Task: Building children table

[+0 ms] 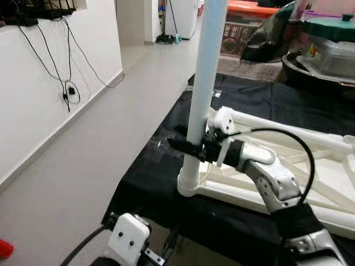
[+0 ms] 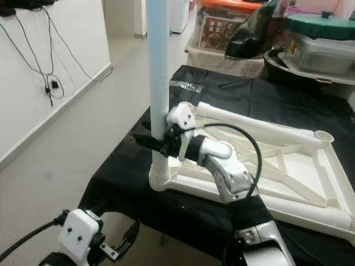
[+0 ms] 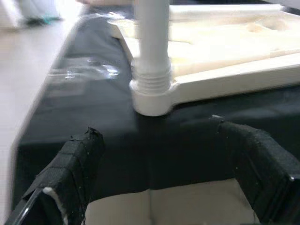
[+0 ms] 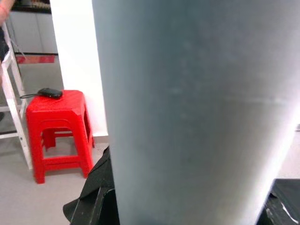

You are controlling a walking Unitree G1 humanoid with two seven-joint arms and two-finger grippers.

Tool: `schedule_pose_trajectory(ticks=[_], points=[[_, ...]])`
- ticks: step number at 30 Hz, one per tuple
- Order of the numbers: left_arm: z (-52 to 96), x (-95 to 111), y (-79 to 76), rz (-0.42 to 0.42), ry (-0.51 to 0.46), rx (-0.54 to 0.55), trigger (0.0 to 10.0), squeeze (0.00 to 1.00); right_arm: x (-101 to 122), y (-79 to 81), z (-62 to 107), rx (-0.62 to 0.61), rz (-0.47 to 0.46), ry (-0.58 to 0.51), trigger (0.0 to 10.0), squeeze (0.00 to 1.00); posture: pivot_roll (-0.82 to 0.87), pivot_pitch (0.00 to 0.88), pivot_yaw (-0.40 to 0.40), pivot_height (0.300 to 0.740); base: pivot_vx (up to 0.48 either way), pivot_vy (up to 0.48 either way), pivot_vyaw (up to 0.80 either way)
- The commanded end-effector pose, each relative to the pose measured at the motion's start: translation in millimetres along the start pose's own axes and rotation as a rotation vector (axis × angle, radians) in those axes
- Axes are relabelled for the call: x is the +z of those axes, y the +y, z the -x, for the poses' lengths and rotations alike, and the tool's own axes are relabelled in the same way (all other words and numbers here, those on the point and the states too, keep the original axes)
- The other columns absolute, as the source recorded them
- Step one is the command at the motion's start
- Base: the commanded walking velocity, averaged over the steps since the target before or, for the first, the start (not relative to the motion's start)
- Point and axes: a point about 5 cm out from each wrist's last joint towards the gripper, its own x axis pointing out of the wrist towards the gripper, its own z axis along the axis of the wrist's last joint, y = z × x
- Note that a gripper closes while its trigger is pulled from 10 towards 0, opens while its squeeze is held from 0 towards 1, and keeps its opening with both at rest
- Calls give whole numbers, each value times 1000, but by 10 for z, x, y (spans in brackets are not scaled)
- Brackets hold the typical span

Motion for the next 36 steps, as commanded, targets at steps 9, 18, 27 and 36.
schedule_pose_trajectory(ticks=[9,18,27,36], points=[[3,-34,-23,8,21,1,10000,0,-280,-245,-137,-393,-164,66,10000,0,138,160,-88,740,0,0,0],[17,-28,-4,3,21,11,10000,0,-320,-263,-163,-458,-181,80,10000,0,141,158,-86,740,0,0,0],[-21,-17,6,-1,12,8,10000,0,-410,-296,-153,-679,-173,144,10000,0,134,146,-82,740,0,0,0],[-37,-21,16,-5,9,11,10000,0,-411,-330,-114,-932,-109,189,10000,0,135,137,-84,740,0,0,0]])
